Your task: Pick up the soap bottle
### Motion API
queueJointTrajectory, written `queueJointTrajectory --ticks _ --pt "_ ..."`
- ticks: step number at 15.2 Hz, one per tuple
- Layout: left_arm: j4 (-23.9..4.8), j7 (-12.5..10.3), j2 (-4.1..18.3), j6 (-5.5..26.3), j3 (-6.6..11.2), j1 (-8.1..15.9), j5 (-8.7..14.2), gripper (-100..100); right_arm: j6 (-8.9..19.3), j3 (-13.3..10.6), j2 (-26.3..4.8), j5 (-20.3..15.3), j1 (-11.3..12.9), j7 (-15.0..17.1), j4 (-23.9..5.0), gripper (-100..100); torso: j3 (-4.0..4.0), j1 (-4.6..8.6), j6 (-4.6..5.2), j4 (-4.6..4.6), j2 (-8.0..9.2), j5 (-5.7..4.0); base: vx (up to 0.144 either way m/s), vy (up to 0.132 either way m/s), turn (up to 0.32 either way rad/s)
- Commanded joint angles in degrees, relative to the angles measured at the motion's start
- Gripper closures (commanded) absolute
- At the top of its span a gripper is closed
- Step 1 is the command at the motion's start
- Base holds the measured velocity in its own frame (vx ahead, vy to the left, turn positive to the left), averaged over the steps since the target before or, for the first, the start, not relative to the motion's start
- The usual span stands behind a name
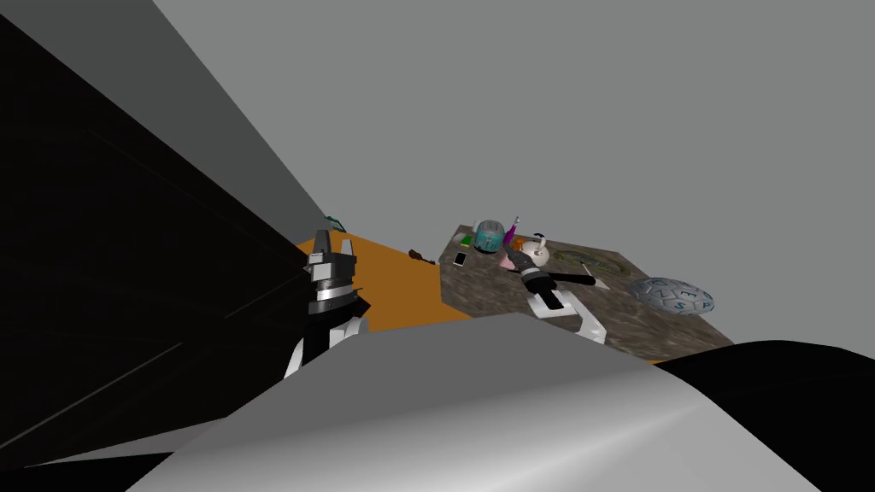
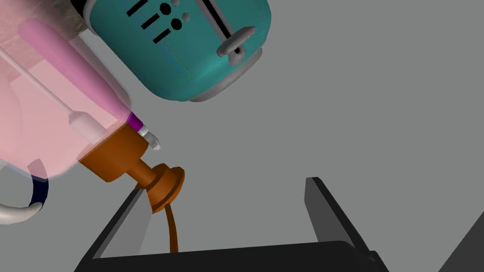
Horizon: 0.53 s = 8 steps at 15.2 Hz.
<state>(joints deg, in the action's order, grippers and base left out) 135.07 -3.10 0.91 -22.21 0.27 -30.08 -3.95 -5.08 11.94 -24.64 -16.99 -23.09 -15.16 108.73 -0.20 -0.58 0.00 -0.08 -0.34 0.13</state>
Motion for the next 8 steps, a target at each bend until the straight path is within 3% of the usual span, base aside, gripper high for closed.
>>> queueJointTrajectory --ticks 1,8 --pt "0.00 0.00 0.00 0.00 0.00 0.00 0.00 0 1.75 1.09 -1.02 -0.83 0.07 -1.17 -0.76 -100 0.00 0.00 0.00 0.00 0.00 0.00 0.053 0.123 -0.013" --pt "0.00 0.00 0.00 0.00 0.00 0.00 0.00 0 8.02 6.74 -3.82 -5.72 0.79 -7.45 -7.12 -100 -0.01 0.06 0.00 0.00 -0.02 -0.01 0.073 0.122 -0.008"
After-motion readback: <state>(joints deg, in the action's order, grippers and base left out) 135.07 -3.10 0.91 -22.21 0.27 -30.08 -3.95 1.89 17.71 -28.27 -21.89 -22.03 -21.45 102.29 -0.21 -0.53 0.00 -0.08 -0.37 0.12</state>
